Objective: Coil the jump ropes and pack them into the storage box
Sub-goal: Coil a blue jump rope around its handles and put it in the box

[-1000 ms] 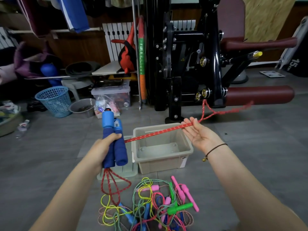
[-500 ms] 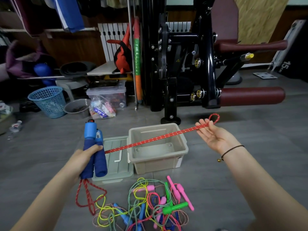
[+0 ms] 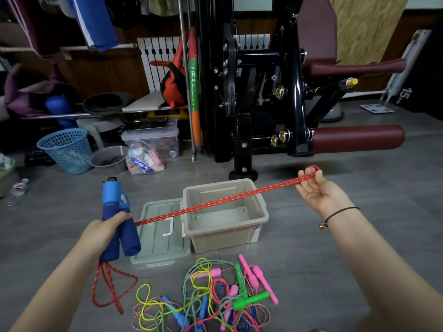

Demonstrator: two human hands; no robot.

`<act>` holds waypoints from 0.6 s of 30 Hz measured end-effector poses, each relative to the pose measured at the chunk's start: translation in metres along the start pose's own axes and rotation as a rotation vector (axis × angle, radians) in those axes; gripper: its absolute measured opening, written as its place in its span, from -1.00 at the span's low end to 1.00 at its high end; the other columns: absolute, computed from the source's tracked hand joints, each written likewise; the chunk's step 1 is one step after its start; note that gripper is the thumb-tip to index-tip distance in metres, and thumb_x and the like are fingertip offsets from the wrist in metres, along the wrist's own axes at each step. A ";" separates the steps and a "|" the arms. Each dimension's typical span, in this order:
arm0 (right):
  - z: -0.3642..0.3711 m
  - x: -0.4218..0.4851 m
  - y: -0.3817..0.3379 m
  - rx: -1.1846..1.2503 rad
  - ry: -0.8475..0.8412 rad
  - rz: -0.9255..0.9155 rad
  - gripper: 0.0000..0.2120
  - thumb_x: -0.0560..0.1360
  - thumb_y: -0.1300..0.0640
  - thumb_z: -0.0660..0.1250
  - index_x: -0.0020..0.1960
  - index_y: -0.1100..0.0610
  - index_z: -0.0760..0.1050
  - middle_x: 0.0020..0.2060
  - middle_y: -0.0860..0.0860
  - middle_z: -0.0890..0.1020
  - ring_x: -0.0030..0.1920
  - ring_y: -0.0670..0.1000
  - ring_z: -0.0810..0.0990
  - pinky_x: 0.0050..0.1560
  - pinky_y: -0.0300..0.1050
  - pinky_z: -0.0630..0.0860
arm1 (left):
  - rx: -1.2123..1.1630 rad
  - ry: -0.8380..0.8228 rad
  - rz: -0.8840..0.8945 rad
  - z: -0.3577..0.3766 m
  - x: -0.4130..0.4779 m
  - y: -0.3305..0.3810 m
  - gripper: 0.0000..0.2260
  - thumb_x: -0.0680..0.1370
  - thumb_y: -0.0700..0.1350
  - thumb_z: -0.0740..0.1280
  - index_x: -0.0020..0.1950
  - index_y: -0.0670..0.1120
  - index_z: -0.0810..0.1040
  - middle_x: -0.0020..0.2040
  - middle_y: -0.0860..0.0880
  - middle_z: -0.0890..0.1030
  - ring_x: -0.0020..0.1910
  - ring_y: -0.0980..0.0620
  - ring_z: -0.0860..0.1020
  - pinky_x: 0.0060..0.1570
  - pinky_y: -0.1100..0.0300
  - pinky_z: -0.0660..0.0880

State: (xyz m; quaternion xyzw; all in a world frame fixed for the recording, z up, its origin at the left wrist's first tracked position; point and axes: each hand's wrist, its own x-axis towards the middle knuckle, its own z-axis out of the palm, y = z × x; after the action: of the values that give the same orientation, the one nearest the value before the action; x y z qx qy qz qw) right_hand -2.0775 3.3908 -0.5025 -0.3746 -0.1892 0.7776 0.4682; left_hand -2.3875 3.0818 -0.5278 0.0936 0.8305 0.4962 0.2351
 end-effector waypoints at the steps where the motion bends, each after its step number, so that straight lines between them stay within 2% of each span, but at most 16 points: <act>1: 0.001 0.000 0.002 0.012 0.001 -0.008 -0.72 0.63 0.09 0.08 -0.15 0.12 0.48 -0.51 -0.07 0.63 -0.47 -0.09 0.64 0.03 -0.06 0.49 | 0.006 0.011 -0.005 0.000 0.002 0.000 -0.70 0.49 0.03 0.36 -0.15 -0.23 0.50 -0.22 -0.23 0.55 -0.27 -0.17 0.47 -0.25 0.08 0.34; 3: 0.000 0.002 -0.002 0.115 0.005 -0.026 -0.71 0.64 0.08 0.08 -0.18 0.11 0.46 -0.58 -0.07 0.56 -0.50 -0.09 0.57 -0.08 -0.08 0.54 | 0.056 0.061 0.011 -0.003 0.003 0.000 -0.68 0.49 0.04 0.37 -0.19 -0.24 0.50 -0.21 -0.25 0.55 -0.25 -0.20 0.49 -0.25 0.05 0.33; 5: -0.014 0.009 -0.021 0.294 0.028 -0.113 -0.72 0.64 0.15 0.04 -0.20 0.08 0.40 -0.61 -0.06 0.44 -0.60 -0.11 0.42 -0.29 -0.19 0.54 | 0.136 0.195 -0.004 -0.016 0.006 -0.003 -0.63 0.49 0.04 0.37 -0.19 -0.30 0.51 -0.17 -0.30 0.55 -0.19 -0.26 0.51 -0.22 0.02 0.33; 7: -0.038 0.018 -0.052 0.403 0.065 -0.221 -0.73 0.63 0.27 0.03 -0.17 0.08 0.38 -0.48 -0.05 0.33 -0.67 -0.13 0.30 -0.53 -0.35 0.37 | 0.035 0.273 -0.040 -0.039 0.007 -0.006 -0.61 0.52 0.02 0.34 -0.08 -0.36 0.49 -0.11 -0.30 0.51 -0.15 -0.26 0.49 -0.18 0.01 0.33; 8: -0.050 0.021 -0.066 0.399 0.090 -0.256 -0.74 0.62 0.29 0.03 -0.14 0.07 0.39 -0.43 -0.06 0.29 -0.66 -0.14 0.26 -0.56 -0.37 0.28 | -0.037 0.268 -0.062 -0.053 0.015 -0.010 -0.61 0.54 0.01 0.32 0.00 -0.36 0.46 -0.09 -0.29 0.47 -0.16 -0.23 0.46 -0.16 0.00 0.34; 10: -0.064 0.023 -0.083 0.314 0.114 -0.283 -0.78 0.62 0.26 0.07 -0.07 0.05 0.43 -0.42 -0.09 0.33 -0.62 -0.13 0.22 -0.54 -0.37 0.25 | -0.100 0.258 -0.058 -0.076 0.040 -0.028 -0.55 0.54 0.05 0.29 0.13 -0.36 0.43 -0.08 -0.26 0.44 -0.22 -0.19 0.42 -0.14 -0.07 0.40; 11: -0.063 0.021 -0.083 0.247 0.105 -0.279 -0.81 0.62 0.23 0.09 -0.04 0.03 0.44 -0.46 -0.11 0.37 -0.60 -0.13 0.22 -0.52 -0.38 0.27 | -0.115 0.266 -0.068 -0.085 0.057 -0.038 -0.55 0.52 0.06 0.31 0.13 -0.33 0.43 -0.07 -0.24 0.46 -0.24 -0.17 0.43 -0.13 -0.10 0.42; 14: -0.040 0.002 -0.064 0.106 0.019 -0.216 -0.86 0.61 0.13 0.14 -0.02 0.01 0.46 -0.50 -0.14 0.45 -0.56 -0.14 0.26 -0.42 -0.38 0.33 | -0.244 0.197 -0.086 -0.074 0.050 -0.034 -0.65 0.41 0.04 0.42 0.05 -0.16 0.48 -0.04 -0.19 0.53 -0.18 -0.14 0.49 -0.13 -0.01 0.39; 18: -0.009 -0.020 -0.016 -0.055 -0.103 -0.030 -0.85 0.59 0.13 0.16 -0.11 0.01 0.48 -0.45 -0.12 0.48 -0.49 -0.11 0.28 -0.37 -0.30 0.38 | -0.272 -0.012 -0.042 -0.029 0.019 -0.002 -0.72 0.38 0.03 0.44 -0.07 -0.15 0.55 -0.11 -0.20 0.58 -0.17 -0.13 0.53 -0.10 0.02 0.41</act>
State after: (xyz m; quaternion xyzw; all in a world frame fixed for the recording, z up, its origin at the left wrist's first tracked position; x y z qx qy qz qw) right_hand -2.0560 3.3806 -0.4899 -0.3438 -0.2401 0.7832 0.4590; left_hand -2.4184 3.0657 -0.5233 0.0466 0.7558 0.5988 0.2609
